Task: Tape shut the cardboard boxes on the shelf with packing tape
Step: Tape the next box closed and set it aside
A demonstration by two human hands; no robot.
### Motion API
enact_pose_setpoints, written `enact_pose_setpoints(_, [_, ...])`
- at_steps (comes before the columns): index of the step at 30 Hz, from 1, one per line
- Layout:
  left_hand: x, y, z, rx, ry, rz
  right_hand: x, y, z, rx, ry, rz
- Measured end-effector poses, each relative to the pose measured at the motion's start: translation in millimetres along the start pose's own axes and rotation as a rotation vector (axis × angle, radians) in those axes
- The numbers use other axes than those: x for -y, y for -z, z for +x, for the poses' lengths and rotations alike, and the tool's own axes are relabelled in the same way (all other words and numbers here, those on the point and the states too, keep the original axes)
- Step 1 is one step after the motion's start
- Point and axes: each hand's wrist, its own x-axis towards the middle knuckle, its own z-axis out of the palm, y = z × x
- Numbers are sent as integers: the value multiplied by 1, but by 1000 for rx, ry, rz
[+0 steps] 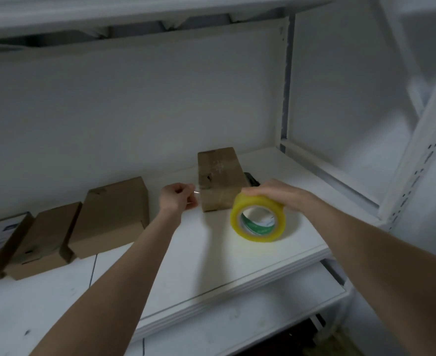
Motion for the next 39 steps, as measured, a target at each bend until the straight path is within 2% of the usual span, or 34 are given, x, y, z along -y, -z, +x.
enact_pose_setpoints(4, [6,13,3,19,36,-16,-2,-2,-1,-28,-2,136])
enact_pose_setpoints(9, [9,31,5,11,-9,19,11,-17,-2,-106,-12,-195])
enact_pose_setpoints(14, [20,47,6,14,-34,48,17,-40,-9,-278,-37,-548])
enact_pose_setpoints(18, [29,51,5,-16,-34,41,23,-54,-12,-366,-72,-758])
enact_pose_setpoints(22, [31,54,5,55,-20,33,17,-57,-13,-387,-83,-876])
enact_pose_setpoints(26, [47,47,2,164,11,59,-10,-68,-4,-313,-155,-904])
enact_pose_setpoints(31, [63,40,2,162,28,117,-25,-68,2,-196,-100,-913])
enact_pose_setpoints(33, [64,38,4,142,33,137,-22,-56,4,-255,-113,-803])
enact_pose_setpoints(37, [65,31,10,115,40,149,-20,-27,22,-496,-170,-689])
enact_pose_setpoints(39, [66,27,12,85,42,155,-23,-18,35,-522,-218,-649])
